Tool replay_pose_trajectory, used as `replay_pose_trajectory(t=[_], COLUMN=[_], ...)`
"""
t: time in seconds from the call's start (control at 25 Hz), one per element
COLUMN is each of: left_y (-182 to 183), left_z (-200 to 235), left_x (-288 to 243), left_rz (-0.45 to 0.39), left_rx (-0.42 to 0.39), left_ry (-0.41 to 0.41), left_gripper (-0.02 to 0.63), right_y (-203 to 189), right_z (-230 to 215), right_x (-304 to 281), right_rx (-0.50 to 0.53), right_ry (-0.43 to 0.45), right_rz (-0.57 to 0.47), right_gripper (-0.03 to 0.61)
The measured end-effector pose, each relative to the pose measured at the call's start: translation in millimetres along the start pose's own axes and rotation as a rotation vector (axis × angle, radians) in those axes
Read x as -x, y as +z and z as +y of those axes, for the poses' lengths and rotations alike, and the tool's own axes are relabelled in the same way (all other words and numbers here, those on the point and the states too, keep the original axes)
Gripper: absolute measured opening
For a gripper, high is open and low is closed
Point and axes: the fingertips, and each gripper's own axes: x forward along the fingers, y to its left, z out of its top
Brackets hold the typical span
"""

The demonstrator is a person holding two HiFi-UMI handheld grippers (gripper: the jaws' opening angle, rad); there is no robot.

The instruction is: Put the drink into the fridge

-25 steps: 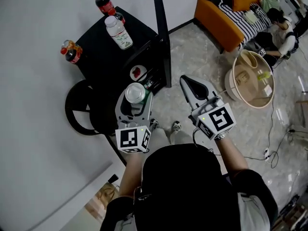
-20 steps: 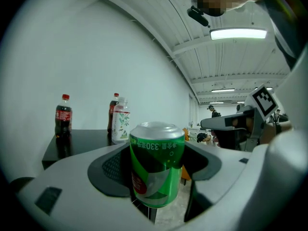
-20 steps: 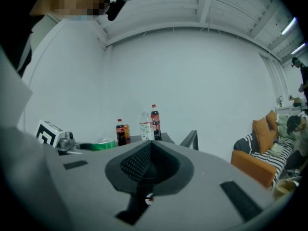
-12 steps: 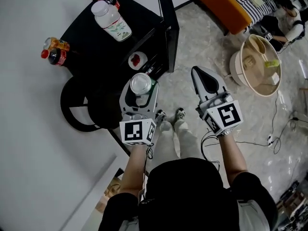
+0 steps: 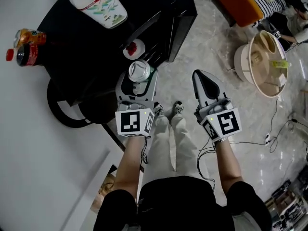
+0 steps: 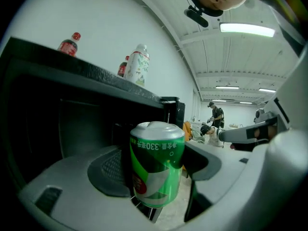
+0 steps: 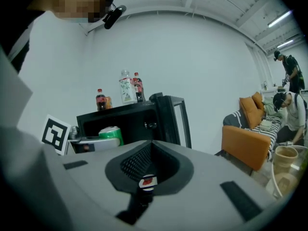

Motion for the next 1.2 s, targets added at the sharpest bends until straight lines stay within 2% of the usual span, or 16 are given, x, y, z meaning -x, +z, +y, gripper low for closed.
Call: replay_pose_trajectory(t=[0.2,0.44,0.64,0.76,1.0,1.2], left_y=[-38.0,-78.7,-105.7,-110.4,-122.1,-130.7], left_z=[10.7,21.8,40.2,50.1,68.0,82.3], left_x=[-21.3,-42.5,-64.4,-80.4,-103.9,-132.1], left_rz=[0.011,0.008,0.002,-0.013,-0.030,-0.033], left_rx=[0.026,0.002,0.015,0.032,-0.066,-0.026], left_ry=[0.001,0.003,0.003,0.001,0.003,0.026], left_gripper=[0.336,0.336,0.336,0.336,0.336,0.336], right_y=[-36.3,-87.4,-126.5,-145.5,-179.6,-188.8], right_z=[-4.2,-14.2,-12.2,-13.1,-8.1,-7.9], right_x=[-14.9,-25.1,-32.7,-36.1,-37.5,-47.9], right_rx=[0.006,0.007,0.016,0.013,-0.024,-0.026], right_ry=[0.003,-0.006,0.006,0.009,0.008,0.021], right_rz=[0.013,0.048,0.083,0.101,0.119,0.132], right_gripper=[0.014,0.014,0.014,0.014,0.014,0.014])
